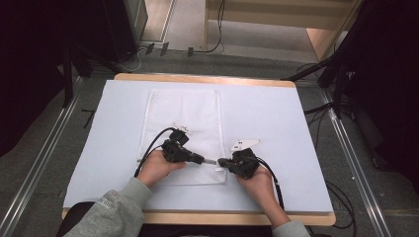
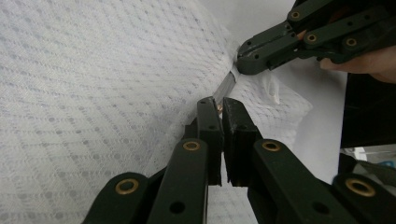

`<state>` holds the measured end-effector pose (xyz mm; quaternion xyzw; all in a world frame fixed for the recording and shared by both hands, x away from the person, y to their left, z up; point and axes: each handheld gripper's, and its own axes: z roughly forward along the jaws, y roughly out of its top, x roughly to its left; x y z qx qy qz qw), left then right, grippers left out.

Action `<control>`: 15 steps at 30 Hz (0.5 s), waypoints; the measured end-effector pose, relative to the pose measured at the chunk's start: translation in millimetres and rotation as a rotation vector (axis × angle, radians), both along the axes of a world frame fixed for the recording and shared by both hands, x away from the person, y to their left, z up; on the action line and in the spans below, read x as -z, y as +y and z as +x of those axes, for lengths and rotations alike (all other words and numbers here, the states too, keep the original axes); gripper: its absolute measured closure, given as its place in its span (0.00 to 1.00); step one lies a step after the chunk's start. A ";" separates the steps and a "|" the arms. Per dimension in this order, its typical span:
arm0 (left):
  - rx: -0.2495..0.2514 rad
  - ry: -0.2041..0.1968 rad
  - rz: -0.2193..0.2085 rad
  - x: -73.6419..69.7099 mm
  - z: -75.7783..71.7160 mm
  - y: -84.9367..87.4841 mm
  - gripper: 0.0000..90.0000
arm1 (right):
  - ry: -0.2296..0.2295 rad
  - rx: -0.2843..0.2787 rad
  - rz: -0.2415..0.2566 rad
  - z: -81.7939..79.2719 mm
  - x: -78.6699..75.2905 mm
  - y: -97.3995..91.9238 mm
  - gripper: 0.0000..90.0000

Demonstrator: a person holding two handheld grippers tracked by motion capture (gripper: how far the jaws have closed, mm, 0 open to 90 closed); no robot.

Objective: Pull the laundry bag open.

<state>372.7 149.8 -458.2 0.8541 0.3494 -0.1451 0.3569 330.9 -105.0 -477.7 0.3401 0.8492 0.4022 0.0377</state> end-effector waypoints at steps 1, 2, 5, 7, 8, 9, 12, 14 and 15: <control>-0.002 0.001 -0.003 -0.2 0.2 1.6 0.98 | 0.002 0.000 0.001 0.0 0.0 0.0 1.00; -0.006 0.001 -0.002 -0.7 0.5 3.1 0.98 | 0.002 0.000 0.001 0.0 0.0 -0.1 1.00; -0.004 0.004 -0.007 -1.3 0.4 5.2 0.98 | 0.002 -0.001 0.000 0.2 -0.1 0.0 1.00; 0.000 0.005 -0.008 -2.0 -0.1 6.0 0.98 | 0.005 -0.002 0.000 0.5 -0.2 -0.2 1.00; 0.001 0.002 -0.004 -2.3 -0.1 6.4 0.98 | 0.006 0.000 0.001 0.6 -0.2 -0.1 1.00; 0.001 0.004 -0.006 -2.2 0.1 6.9 0.98 | 0.005 -0.002 0.000 0.6 -0.2 -0.2 1.00; -0.003 0.009 -0.008 -2.6 0.7 9.7 0.98 | 0.007 -0.001 0.002 0.9 -0.2 -0.2 1.00; -0.008 0.006 -0.009 -3.6 0.8 11.9 0.98 | 0.007 -0.002 0.002 1.0 -0.2 -0.2 1.00; -0.006 0.009 -0.016 -3.6 0.8 12.3 0.98 | 0.007 -0.002 0.002 1.1 -0.2 -0.3 1.00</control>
